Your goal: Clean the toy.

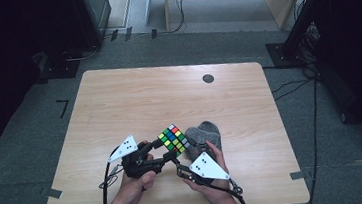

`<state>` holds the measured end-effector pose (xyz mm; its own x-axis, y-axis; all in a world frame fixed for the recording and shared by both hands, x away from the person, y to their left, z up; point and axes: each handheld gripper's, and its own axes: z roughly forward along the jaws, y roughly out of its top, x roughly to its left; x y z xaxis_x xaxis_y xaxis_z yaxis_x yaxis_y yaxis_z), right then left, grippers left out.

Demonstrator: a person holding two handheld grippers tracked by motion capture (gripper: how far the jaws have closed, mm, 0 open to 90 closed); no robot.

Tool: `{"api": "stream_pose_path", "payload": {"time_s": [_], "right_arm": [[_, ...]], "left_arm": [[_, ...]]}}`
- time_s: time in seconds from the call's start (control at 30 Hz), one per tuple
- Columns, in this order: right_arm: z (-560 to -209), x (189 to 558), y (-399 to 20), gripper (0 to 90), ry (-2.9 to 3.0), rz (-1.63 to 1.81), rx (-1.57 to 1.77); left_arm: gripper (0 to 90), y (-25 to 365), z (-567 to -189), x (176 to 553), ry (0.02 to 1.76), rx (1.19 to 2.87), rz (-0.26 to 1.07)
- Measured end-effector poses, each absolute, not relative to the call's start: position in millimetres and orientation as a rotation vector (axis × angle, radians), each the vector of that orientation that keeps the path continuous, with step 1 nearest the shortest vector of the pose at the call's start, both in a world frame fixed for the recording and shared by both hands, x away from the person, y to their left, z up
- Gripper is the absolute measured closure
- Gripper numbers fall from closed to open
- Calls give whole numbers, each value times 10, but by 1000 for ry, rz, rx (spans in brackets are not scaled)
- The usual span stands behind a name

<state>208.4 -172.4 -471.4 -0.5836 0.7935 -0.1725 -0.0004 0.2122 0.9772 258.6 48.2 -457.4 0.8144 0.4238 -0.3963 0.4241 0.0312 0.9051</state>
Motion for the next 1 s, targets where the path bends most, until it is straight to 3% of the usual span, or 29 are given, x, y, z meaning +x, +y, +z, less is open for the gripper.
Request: {"api": "stream_pose_path", "payload": {"time_s": [0.13,0.37,0.73,1.0], "right_arm": [[-4729,2111,-1749,344,1816,1428,759],[-4702,2213,-1947,345,1856,1421,842],[-4478,2241,-2185,344,2011,1608,934],[-4457,2250,-2097,344,2164,1683,1034]], "left_arm": [[291,543,-4552,2605,684,1559,-1],[228,718,-4537,2659,662,1565,114],[244,583,-4763,2575,501,1823,489],[198,453,-4832,2481,399,1879,562]]}}
